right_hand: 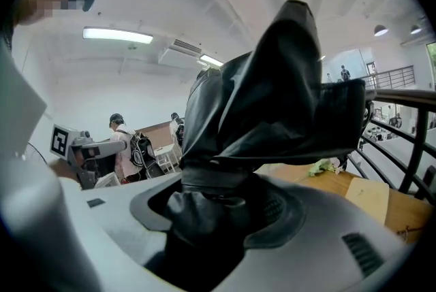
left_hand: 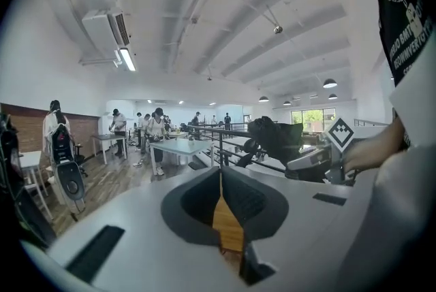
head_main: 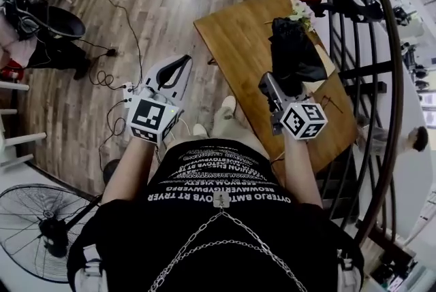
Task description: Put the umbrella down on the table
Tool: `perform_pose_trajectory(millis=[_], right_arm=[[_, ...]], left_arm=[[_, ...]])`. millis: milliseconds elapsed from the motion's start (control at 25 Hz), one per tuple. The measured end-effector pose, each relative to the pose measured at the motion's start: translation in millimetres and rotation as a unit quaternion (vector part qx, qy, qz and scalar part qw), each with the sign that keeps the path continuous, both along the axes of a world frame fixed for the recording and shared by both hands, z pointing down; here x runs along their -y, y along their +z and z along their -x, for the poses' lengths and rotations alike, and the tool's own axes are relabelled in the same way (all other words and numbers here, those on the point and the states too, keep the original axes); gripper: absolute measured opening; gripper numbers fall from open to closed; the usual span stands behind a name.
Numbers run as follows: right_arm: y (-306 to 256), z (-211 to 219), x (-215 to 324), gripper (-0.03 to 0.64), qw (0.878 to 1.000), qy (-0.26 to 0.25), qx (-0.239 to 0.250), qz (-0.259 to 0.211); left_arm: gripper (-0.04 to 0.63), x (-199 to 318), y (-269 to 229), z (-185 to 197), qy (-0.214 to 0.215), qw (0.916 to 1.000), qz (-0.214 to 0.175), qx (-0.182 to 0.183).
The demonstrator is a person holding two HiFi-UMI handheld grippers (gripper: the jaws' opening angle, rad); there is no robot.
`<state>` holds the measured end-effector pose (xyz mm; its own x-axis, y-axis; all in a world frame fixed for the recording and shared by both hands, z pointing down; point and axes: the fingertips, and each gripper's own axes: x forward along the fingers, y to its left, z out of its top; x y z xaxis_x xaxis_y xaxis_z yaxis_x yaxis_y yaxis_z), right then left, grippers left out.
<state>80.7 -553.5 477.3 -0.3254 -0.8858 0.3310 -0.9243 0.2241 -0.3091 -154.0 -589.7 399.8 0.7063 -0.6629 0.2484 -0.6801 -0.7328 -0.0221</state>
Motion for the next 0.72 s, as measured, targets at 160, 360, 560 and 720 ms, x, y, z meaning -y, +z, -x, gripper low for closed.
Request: perform_pose_trajectory(millis=[160,360,560,720], right_arm=[[44,-11,16,0.267,0.999,0.009,-0.003,0.032],[104,-39,31,0.267,0.996,0.030,0.000,0.083],[171,-61,36,0.267,0.989,0.048,-0.015,0.138],[226,-80,38,0.267,0.981,0.061,-0.018,0.184]], left_arm=[[0.032,22,-1,-5,-0.001,0.9999,-0.009,0.013],[0.032,45,3,-21,0.010,0.9994,-0.007,0.031],[0.032,54,29,-44,0.034,0.9980,0.023,0.049],[0.032,56,48,-61,0.052,0.9961,0.035,0.062]])
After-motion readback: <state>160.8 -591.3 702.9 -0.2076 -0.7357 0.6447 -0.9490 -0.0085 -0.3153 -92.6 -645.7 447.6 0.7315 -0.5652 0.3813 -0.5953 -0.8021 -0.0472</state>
